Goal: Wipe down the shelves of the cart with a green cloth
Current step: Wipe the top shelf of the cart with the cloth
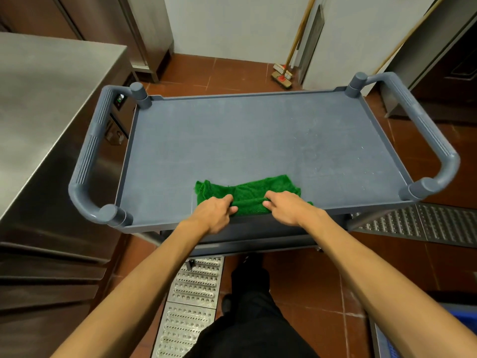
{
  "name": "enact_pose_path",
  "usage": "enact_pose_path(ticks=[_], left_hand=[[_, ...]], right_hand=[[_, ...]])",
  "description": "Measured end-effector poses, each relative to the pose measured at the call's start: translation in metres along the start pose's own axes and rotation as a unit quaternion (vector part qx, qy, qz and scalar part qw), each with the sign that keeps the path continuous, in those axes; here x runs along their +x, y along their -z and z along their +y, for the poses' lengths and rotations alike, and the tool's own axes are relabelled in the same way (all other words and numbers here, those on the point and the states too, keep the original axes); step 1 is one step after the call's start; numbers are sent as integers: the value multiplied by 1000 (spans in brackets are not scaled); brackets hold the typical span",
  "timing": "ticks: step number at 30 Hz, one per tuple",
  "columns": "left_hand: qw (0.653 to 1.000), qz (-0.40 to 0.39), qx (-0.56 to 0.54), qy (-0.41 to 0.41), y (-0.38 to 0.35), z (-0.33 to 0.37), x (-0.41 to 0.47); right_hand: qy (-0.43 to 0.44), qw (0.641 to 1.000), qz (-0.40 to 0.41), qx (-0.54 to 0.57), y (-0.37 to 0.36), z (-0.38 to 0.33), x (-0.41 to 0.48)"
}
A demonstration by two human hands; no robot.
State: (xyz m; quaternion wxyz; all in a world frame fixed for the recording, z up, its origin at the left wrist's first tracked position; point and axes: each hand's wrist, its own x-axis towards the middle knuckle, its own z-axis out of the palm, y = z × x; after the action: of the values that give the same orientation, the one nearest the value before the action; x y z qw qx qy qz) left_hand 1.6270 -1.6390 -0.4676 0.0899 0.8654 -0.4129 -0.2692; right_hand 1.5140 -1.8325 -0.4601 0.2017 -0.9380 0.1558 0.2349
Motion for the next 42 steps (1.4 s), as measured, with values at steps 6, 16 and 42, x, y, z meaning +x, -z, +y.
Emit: enact_pose_path(ticks=[6,16,42], left_hand=[[1000,-6,5,-5,1,2,-7],[996,-26,81,-37,3,-16,-20],[990,136,-43,-12,59,-72,29]], right_hand=[[-22,998,-10,61,4,-4,-6],[-10,992,9,129,-10,17,-25],[-22,981,187,52,41,39,26]])
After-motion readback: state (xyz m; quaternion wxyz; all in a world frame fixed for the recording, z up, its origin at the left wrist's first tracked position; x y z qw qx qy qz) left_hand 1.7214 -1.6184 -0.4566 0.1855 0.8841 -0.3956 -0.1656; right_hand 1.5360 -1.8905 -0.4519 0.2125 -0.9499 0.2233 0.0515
